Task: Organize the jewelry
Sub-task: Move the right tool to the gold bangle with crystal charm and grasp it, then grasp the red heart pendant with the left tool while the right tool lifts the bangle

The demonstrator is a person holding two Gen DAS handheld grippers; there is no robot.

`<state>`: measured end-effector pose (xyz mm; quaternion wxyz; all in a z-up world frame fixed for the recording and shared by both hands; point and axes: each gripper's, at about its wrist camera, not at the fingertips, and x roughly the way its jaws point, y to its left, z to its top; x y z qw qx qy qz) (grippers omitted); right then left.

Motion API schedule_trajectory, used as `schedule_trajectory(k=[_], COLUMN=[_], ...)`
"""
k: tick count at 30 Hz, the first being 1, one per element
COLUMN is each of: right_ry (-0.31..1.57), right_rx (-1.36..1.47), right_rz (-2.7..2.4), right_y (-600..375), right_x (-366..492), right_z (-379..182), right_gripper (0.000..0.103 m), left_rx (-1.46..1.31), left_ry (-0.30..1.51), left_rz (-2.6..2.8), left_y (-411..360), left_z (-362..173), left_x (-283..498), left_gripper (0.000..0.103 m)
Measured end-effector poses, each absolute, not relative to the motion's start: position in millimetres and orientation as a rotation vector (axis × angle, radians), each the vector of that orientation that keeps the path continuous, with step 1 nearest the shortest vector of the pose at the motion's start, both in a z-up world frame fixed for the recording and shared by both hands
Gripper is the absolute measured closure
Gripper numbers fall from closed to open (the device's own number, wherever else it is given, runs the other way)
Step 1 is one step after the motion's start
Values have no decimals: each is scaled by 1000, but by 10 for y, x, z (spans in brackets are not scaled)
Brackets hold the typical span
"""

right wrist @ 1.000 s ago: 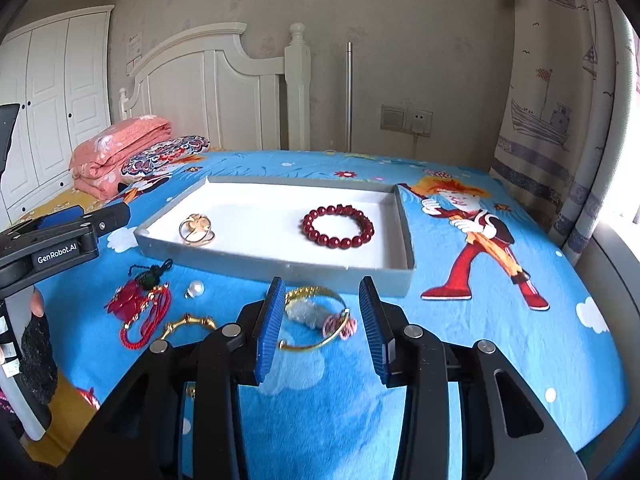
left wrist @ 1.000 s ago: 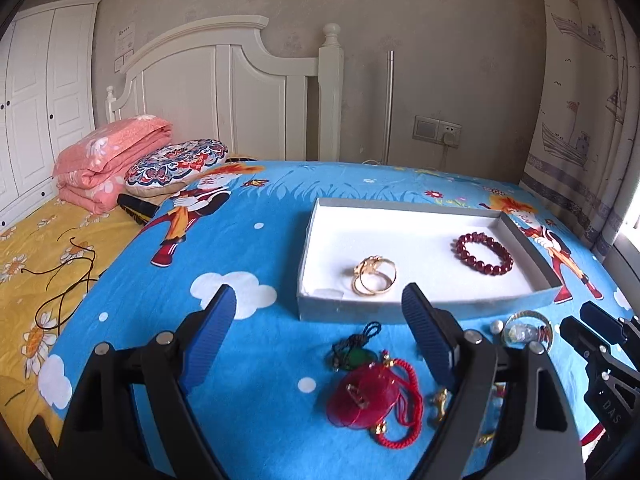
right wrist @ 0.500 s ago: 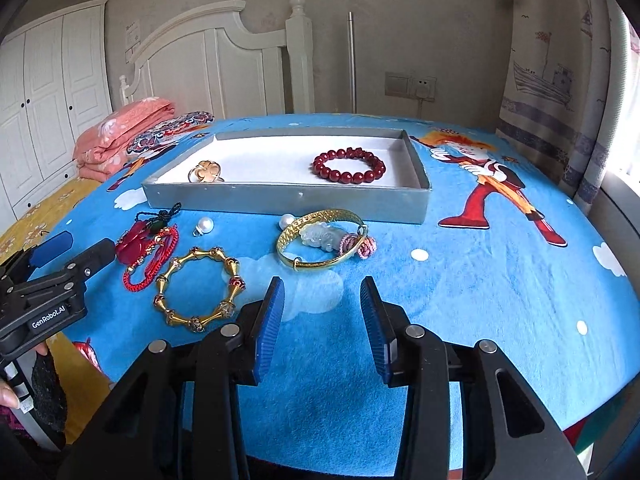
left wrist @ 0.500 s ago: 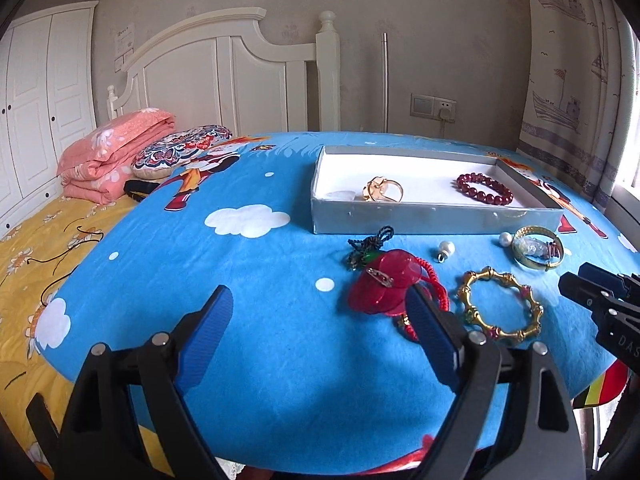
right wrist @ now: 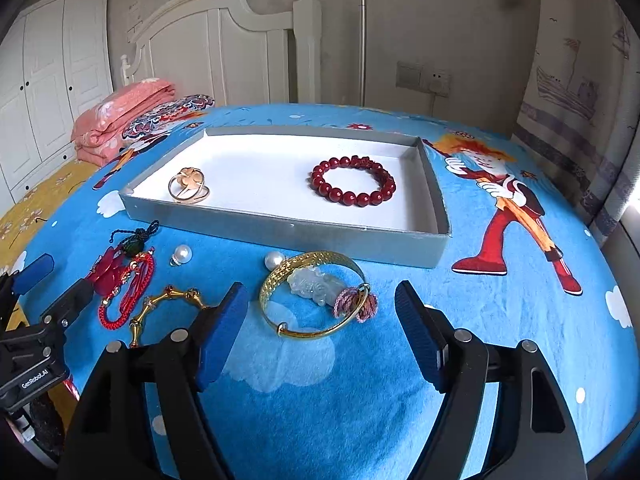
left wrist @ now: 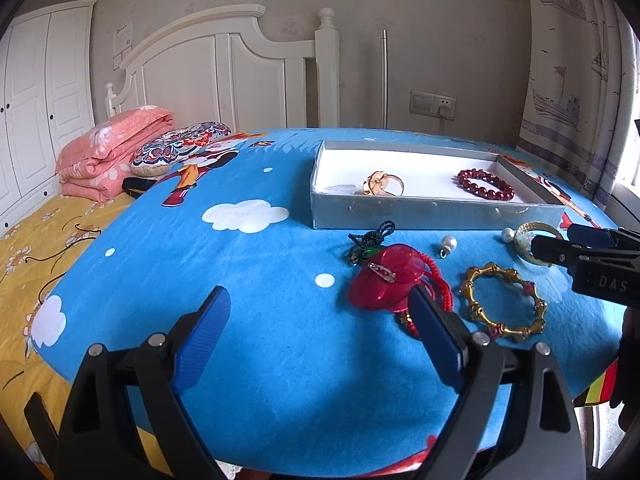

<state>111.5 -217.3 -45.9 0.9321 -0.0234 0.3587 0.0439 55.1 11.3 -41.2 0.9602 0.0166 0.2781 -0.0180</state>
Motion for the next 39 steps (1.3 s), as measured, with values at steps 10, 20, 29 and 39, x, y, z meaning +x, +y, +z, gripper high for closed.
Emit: schedule_trajectory(k=[10, 20, 29, 39], right_ry=[795, 665, 542, 547], right_rx=[-122, -64, -48, -43], right_rz=[66, 53, 57, 84], right_y=[-2029, -2118, -2157, -2092], right_x=[1253, 1059, 691, 501], right_z=[-538, -424, -292, -413], right_gripper=[39, 44, 44, 44], left_rx=[13, -17, -22, -18], left_ry=[587, 602, 663, 652], left_rz=[-65, -118, -127, -137], left_y=[108, 78, -84, -76], left_z=[-438, -380, -457, -428], left_x=[603, 666, 917, 866], left_gripper=[12, 12, 19, 64])
